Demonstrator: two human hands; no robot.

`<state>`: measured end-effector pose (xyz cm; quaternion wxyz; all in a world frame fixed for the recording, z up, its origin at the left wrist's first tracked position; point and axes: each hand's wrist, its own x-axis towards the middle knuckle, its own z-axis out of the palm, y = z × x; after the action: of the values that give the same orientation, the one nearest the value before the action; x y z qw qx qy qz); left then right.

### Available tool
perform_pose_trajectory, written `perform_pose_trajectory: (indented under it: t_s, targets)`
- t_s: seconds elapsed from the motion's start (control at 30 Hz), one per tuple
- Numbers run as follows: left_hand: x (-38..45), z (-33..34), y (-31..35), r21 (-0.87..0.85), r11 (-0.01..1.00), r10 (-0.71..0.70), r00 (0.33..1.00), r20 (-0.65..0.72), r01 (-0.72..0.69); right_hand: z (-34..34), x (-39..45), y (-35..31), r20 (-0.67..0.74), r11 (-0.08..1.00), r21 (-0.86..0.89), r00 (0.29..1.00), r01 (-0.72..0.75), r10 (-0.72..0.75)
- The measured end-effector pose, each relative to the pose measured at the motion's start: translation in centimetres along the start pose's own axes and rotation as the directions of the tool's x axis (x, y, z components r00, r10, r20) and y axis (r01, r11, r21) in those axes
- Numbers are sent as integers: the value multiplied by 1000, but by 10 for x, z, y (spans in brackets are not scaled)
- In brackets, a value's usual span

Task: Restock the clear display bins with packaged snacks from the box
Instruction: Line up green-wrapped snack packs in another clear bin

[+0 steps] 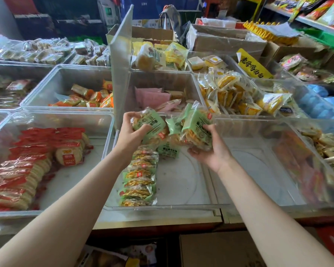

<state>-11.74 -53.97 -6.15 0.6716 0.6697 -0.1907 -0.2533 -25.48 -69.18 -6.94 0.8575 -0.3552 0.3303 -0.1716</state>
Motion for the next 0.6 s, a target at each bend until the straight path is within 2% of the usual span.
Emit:
perform_pose_trajectory:
  t_s: [0.07,0.13,0.17,0.2,0.23,0.27,0.3,0.33,0.4,0.5,0.6]
  targets:
    - [4,-3,-1,143,989,40,998,-56,-32,-5,6,-16,53,958,-267,994,104,-93]
    - [9,-11,-3,169,985,64,990,-127,-42,-7,12,-33,114,782,-603,987,157,-110]
    - [12,-16,-5,168,985,67,985,-160,-40,-5,15,-41,139,611,-775,986,164,-89]
    - [13,-20,-6,174,984,63,982,-177,-31,-1,17,-45,173,358,-916,984,180,-52]
    - [14,-23,-8,191,981,58,982,-180,-23,4,20,-45,211,50,-976,977,210,23]
    - [14,-24,-10,211,977,55,983,-174,-17,9,24,-41,227,-213,-944,965,252,134]
    - [12,-25,-13,229,973,58,985,-163,-20,15,28,-31,202,-385,-877,947,288,249]
    - [11,-24,-16,247,969,65,987,-147,-27,20,34,-20,140,-492,-818,932,299,333]
    - [9,-22,-19,278,960,64,993,-94,-36,28,45,0,11,-653,-696,913,300,407]
    - [9,-18,-21,324,945,43,999,-25,-33,39,52,16,-108,-833,-480,924,274,366]
    - [10,-13,-24,300,953,40,999,-33,-28,46,51,38,-77,-929,-236,947,286,311]
